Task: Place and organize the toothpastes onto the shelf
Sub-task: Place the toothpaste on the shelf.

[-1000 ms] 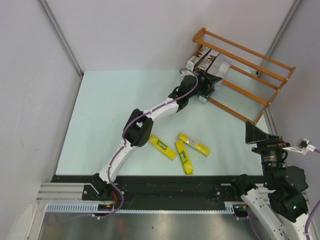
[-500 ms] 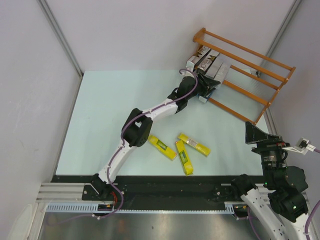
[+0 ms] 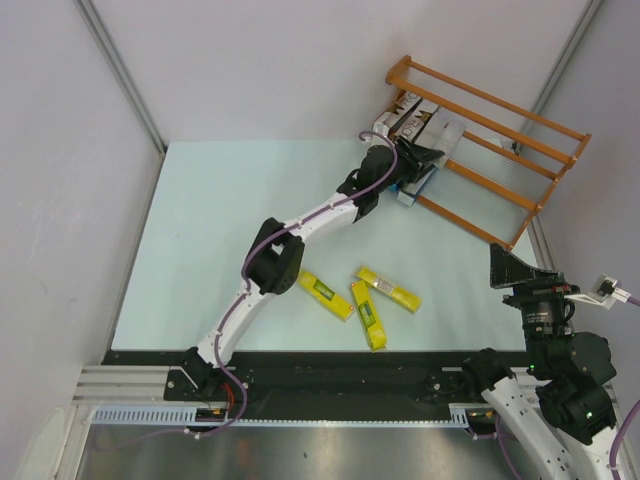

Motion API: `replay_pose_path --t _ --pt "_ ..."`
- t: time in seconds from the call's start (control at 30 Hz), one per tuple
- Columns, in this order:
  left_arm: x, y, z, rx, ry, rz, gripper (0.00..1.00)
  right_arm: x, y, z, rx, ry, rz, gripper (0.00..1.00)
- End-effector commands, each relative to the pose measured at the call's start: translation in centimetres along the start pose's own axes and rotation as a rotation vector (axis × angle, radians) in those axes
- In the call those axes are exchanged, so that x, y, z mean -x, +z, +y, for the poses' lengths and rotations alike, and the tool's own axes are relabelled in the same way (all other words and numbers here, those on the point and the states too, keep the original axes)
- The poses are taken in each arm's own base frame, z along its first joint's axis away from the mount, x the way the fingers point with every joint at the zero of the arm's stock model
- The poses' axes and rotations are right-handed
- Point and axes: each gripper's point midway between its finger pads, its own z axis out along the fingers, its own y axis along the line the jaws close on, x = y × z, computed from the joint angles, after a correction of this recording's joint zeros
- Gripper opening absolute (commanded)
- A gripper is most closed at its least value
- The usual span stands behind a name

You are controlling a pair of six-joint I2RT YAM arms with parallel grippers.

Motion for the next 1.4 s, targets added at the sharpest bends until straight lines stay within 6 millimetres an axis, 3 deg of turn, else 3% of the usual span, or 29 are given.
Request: replay_pose_path --t 0.0,0.17,0.47,0.67,0.7,1.03,1.07,1.13,1.17,1.23,1.27,1.3,1.33,1.37 --pt "1.2 0.6 -3.7 -0.089 -0.05 -0.057 0.48 1.4 -0.5 1.1 0.038 0.012 -0.027 1.0" --pt "0.5 1.0 -2.9 -0.08 -0.071 -0.044 0.49 1.4 -0.5 1.1 0.035 0.012 -0.029 1.0" --pt "0.0 1.0 -2.4 -0.073 -0.076 -0.027 0.65 1.5 -0.6 1.2 0.039 0.014 -0.029 1.0" --pt "0.2 0.3 -4.1 -0.1 -0.001 -0.02 0.89 1.5 -0.6 1.2 0.039 0.017 -0.027 1.0" --pt "0.1 0.2 -4.1 -0.1 0.01 -0.02 0.99 1.5 -0.6 1.2 0.038 0.016 -0.028 1.0" --pt "-0.5 -1.5 -5.4 -0.126 0.087 0.02 1.0 1.5 -0.6 1.1 0.037 0.015 -0.027 1.0" --pt "-0.7 -1.7 -4.6 -0.119 0.095 0.021 1.0 1.5 -0.6 1.1 0.035 0.016 -0.029 1.0" --pt "-0.8 -2.4 -5.7 -0.14 0.113 0.031 1.0 1.5 -0.6 1.1 0.035 0.016 -0.029 1.0" --pt "-1.0 -2.7 -5.0 -0.128 0.133 0.037 0.99 1.5 -0.6 1.1 0.035 0.015 -0.029 1.0" --pt "-1.2 -3.8 -7.0 -0.175 0.164 0.044 1.0 1.6 -0.6 1.1 0.035 0.014 -0.031 1.0" --pt "-1.6 -4.3 -5.2 -0.139 0.192 0.051 1.0 1.5 -0.6 1.1 0.035 0.013 -0.029 1.0" --pt "-2.0 -4.8 -5.8 -0.161 0.209 0.05 1.0 1.6 -0.6 1.0 0.033 0.013 -0.031 1.0" --pt "-1.9 -6.0 -7.8 -0.193 0.244 0.043 1.0 1.5 -0.6 1.0 0.032 0.011 -0.03 1.0" --pt "-2.5 -6.7 -5.7 -0.151 0.254 0.058 1.0 1.6 -0.6 1.0 0.031 0.011 -0.032 1.0"
